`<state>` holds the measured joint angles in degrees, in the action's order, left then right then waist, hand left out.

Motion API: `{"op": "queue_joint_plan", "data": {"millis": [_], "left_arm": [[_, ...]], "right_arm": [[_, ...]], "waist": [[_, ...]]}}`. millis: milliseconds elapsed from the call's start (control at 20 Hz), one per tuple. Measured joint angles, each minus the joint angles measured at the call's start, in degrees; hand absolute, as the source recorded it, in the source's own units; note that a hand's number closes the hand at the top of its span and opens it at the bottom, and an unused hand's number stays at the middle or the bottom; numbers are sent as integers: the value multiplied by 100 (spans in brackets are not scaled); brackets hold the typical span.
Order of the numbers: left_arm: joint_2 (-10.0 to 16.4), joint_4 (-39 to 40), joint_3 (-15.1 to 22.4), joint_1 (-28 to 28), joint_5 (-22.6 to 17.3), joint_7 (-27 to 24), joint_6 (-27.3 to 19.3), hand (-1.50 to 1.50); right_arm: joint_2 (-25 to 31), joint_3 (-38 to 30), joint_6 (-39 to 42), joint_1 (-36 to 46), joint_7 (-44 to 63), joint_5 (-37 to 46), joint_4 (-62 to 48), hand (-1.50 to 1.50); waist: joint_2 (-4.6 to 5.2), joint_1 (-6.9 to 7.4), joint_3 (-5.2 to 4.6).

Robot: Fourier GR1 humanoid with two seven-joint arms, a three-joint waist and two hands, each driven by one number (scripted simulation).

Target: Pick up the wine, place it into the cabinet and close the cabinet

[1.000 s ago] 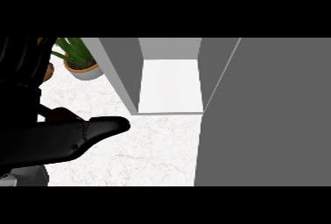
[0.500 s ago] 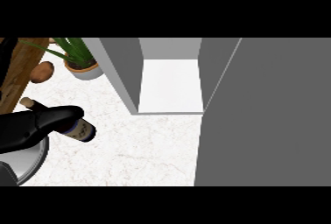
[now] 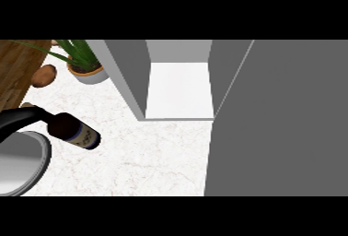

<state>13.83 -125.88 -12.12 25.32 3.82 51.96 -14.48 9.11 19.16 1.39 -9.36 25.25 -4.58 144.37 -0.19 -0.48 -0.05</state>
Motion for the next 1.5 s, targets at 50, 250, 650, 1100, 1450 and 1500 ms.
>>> {"op": "queue_joint_plan", "data": {"millis": [50,250,650,1100,1450,1500], "left_arm": [[10,-9,-69,-104,-62,-50,32,-150],[39,-25,-226,-405,-168,-164,115,-150],[-72,332,-645,-1158,-717,-944,498,-150],[-309,1248,-837,-1871,-1068,-2190,1036,-150],[-382,2066,-927,-2056,-1175,-2989,1343,-150],[-383,2152,-923,-2064,-1182,-3056,1383,-150]], "right_arm": [[1,13,-10,31,29,0,2,-150],[48,14,11,11,76,-9,19,-150],[32,111,-66,33,70,8,21,-150],[24,138,-128,99,55,31,6,-150],[65,143,-166,107,107,28,35,-150],[78,83,-186,185,174,25,38,-150]], "waist": [[-1,3,0],[-5,-6,1],[-3,-17,-2],[5,-19,-3],[2,-51,-2],[4,-45,-1]]}}
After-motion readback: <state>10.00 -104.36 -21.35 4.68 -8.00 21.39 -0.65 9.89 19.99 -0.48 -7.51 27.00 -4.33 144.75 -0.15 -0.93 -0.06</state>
